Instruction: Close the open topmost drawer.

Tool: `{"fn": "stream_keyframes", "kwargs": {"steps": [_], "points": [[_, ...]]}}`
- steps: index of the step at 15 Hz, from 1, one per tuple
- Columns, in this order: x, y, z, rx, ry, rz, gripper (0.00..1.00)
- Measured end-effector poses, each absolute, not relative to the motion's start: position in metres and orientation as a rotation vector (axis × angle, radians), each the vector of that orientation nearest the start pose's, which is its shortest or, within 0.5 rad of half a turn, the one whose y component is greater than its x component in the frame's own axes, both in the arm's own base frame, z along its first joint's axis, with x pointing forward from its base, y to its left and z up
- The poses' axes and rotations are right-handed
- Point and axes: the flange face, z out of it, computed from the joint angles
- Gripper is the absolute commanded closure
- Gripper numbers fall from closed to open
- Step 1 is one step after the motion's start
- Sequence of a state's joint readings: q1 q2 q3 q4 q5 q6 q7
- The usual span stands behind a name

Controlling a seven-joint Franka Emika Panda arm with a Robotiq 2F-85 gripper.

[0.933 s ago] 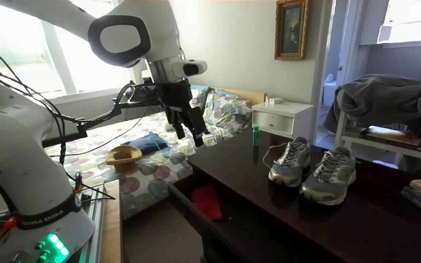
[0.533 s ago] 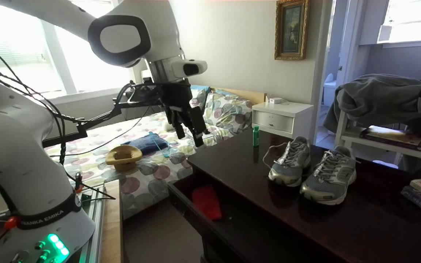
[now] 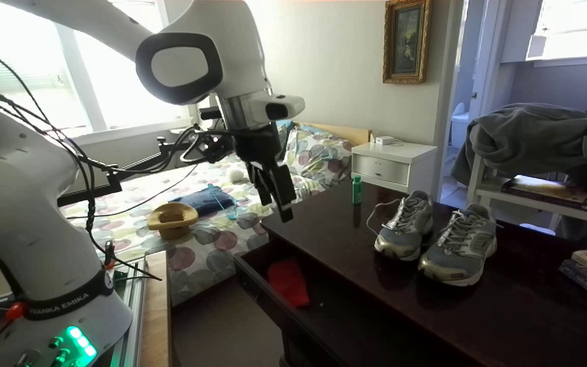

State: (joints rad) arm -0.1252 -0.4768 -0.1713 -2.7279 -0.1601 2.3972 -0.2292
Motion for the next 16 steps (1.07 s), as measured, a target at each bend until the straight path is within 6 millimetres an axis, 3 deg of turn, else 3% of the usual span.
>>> {"fn": "stream_keyframes", "kwargs": {"steps": [6, 12, 16], "points": [[0.353, -0.199, 0.318, -3.163, 0.277, 0.057, 0.00], [0.327, -0.249, 0.253, -3.092, 0.445, 0.304, 0.00], [0.315, -0.283, 0.215, -3.205, 0.446, 0.222, 0.00]]}}
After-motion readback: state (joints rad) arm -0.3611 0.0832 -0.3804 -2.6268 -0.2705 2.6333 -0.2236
